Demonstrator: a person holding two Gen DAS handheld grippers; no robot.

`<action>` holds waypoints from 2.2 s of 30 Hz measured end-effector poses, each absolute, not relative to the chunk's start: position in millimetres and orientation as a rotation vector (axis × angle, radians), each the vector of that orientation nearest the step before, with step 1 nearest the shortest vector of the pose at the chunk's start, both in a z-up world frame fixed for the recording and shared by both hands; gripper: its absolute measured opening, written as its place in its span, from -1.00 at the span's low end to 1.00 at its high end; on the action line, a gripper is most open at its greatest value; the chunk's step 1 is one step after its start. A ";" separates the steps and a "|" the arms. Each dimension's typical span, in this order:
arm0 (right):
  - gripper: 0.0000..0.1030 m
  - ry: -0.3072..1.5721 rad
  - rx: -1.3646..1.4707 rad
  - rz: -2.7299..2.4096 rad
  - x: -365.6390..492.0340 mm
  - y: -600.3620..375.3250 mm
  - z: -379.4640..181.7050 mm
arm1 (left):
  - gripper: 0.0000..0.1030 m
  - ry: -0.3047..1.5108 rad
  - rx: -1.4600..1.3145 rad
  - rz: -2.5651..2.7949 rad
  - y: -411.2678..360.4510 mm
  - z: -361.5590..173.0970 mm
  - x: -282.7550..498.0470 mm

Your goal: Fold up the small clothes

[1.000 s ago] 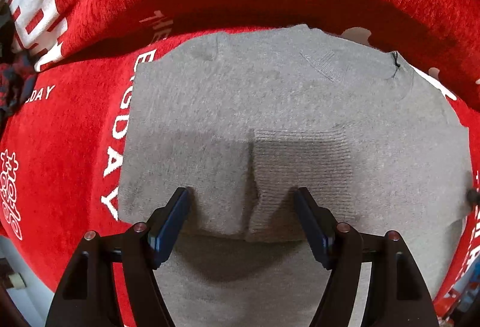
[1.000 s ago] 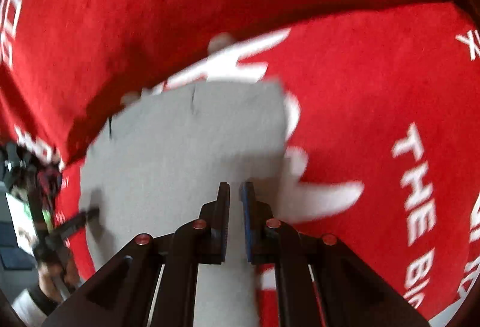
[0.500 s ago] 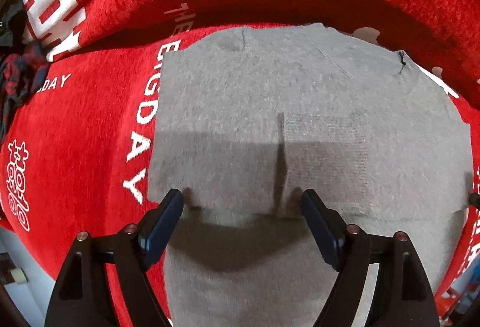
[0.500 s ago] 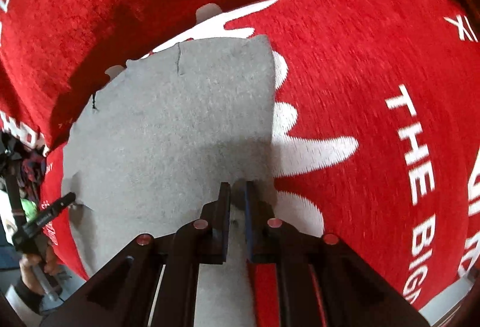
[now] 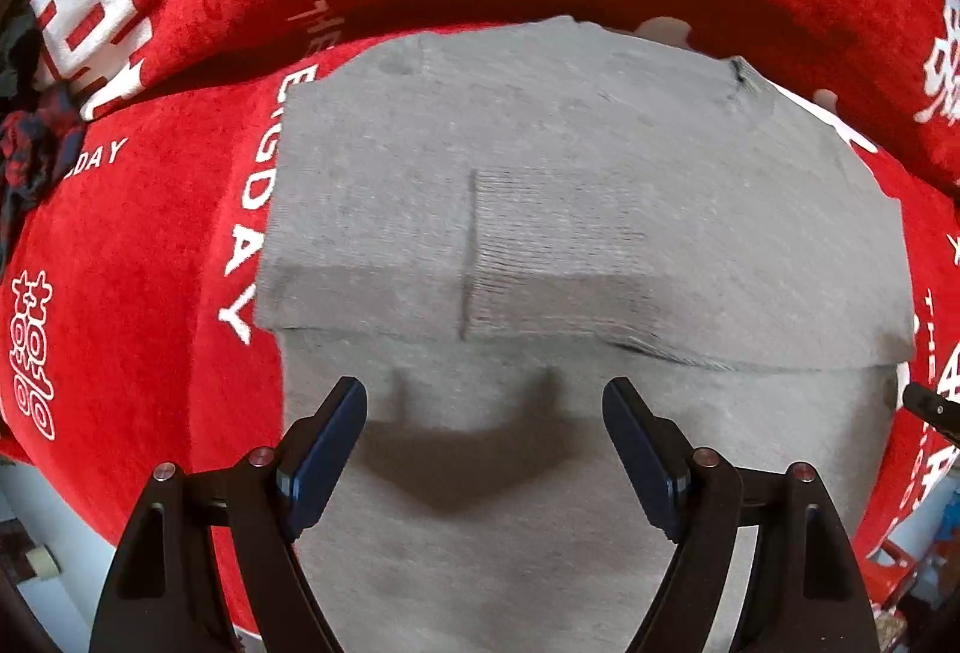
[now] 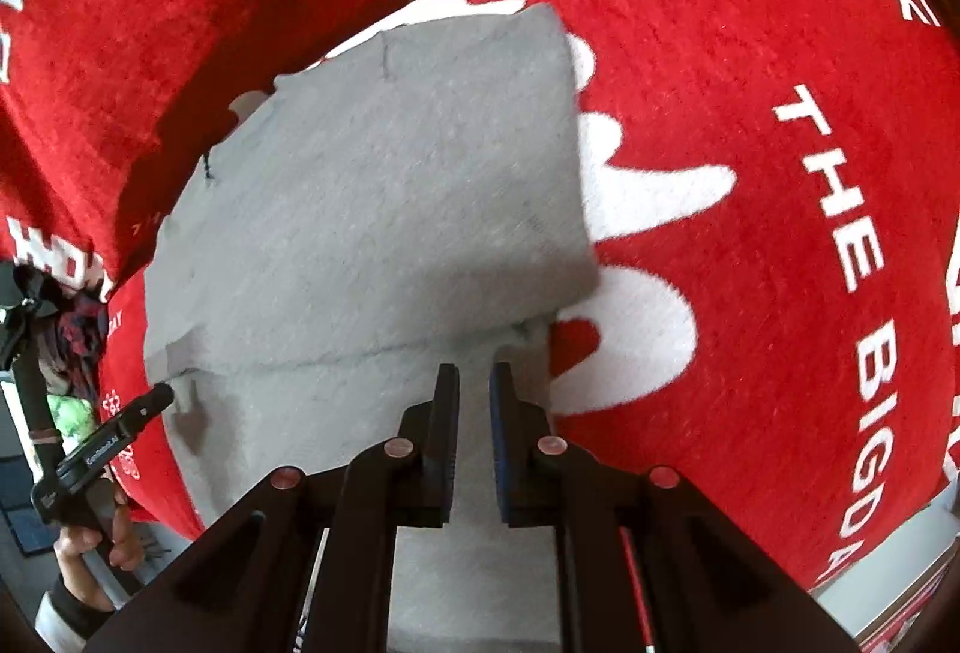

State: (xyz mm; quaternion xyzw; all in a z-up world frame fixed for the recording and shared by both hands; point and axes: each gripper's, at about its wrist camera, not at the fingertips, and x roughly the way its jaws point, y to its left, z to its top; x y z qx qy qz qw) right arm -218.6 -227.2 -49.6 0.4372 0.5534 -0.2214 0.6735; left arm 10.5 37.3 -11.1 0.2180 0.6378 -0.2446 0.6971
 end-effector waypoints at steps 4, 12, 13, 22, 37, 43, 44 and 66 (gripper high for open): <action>-0.73 1.248 0.980 -0.482 -217.2 -221.2 -46.9 | 0.59 1.429 0.514 -0.572 27.8 -11.5 -1.4; -0.51 1.244 0.999 -0.441 -218.8 -217.4 -46.0 | 0.59 1.449 0.522 -0.580 13.8 -13.3 -16.3; -0.50 1.244 0.998 -0.435 -218.9 -217.5 -46.1 | 0.60 1.451 0.516 -0.582 12.1 -12.5 -17.7; -0.02 1.240 1.010 -0.385 -229.6 -224.3 -47.5 | 1.00 1.432 0.535 -0.562 -5.2 -1.8 -37.9; 0.26 1.271 1.032 -0.273 -240.3 -218.5 -54.4 | 1.00 1.474 0.530 -0.471 27.0 0.2 -67.9; 0.26 1.274 1.035 -0.259 -237.9 -200.2 -52.0 | 1.00 1.475 0.496 -0.469 47.5 2.9 -76.3; 0.26 1.274 1.033 -0.256 -238.9 -195.4 -51.4 | 1.00 1.476 0.490 -0.469 51.9 2.6 -77.8; 0.26 1.410 1.091 -0.181 -355.0 -67.4 -86.5 | 1.00 1.656 0.284 -0.484 254.9 -40.9 -138.9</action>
